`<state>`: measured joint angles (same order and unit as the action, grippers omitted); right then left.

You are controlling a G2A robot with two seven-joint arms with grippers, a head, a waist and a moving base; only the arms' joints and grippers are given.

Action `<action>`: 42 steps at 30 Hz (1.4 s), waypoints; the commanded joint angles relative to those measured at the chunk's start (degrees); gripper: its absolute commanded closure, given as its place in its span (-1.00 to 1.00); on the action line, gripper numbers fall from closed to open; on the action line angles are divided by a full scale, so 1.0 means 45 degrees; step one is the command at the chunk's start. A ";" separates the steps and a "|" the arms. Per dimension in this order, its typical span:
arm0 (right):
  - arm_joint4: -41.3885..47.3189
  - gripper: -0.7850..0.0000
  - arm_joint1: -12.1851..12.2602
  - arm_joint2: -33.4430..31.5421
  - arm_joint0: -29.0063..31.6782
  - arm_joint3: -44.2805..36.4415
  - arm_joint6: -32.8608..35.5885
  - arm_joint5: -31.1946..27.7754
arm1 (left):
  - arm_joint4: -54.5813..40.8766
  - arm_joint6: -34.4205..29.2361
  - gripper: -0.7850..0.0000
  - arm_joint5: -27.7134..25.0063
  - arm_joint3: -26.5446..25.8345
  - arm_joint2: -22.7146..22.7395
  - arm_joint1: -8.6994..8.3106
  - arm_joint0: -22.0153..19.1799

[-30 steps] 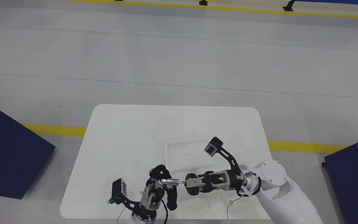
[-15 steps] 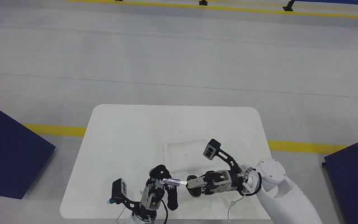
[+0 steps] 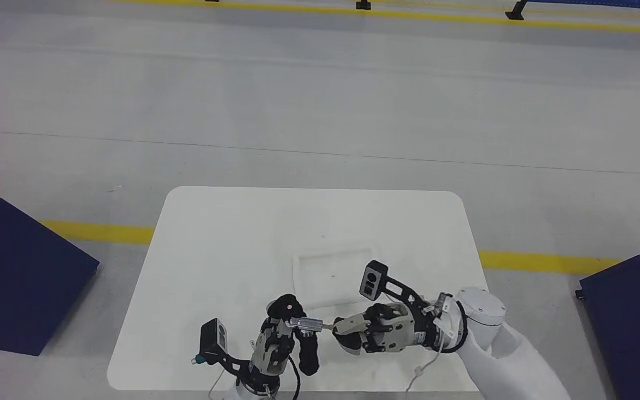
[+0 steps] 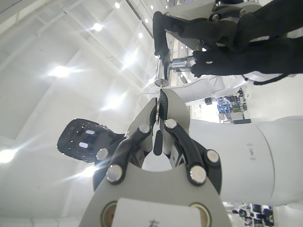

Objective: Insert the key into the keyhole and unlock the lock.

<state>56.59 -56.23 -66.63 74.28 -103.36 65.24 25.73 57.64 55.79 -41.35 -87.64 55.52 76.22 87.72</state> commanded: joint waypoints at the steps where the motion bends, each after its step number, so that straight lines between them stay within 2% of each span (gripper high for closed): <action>1: 0.0226 1.00 0.0007 0.0005 0.0026 0.0014 -0.0113 0.0481 | 0.0000 0.0000 1.00 0.0000 0.0000 0.0000 0.0000 0.0000; 6: 0.0968 1.00 0.0008 0.0098 0.0146 0.0134 -0.0445 0.1715 | 0.0000 0.0000 1.00 0.0000 0.0000 0.0000 0.0000 0.0000; 16: 0.0976 1.00 0.0001 0.0168 0.0227 0.0085 -0.0725 0.1804 | 0.0000 0.0000 1.00 0.0000 0.0000 0.0000 0.0000 0.0000; 27: 0.3244 1.00 -0.0111 0.0442 0.0525 0.0050 -0.1936 0.3526 | 0.0000 0.0000 1.00 0.0000 0.0000 0.0000 0.0000 0.0000; 33: 0.3679 1.00 -0.0110 0.0346 0.0566 0.0012 -0.2442 0.3888 | 0.0000 0.0000 1.00 0.0000 0.0000 0.0000 0.0000 0.0000; 38: 0.4085 1.00 -0.0107 0.0268 0.0655 0.0133 -0.2688 0.4151 | -0.0310 -0.0587 1.00 0.0329 -0.0351 0.0110 0.0008 0.0091; 42: 0.4651 1.00 -0.0114 0.0208 0.0730 0.0280 -0.2921 0.4498 | 0.0176 -0.0507 1.00 0.0527 -0.0426 0.0245 0.0002 0.0104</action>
<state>76.91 -56.74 -65.68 77.50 -102.23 52.28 45.54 57.86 53.22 -39.11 -89.54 56.57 76.23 88.17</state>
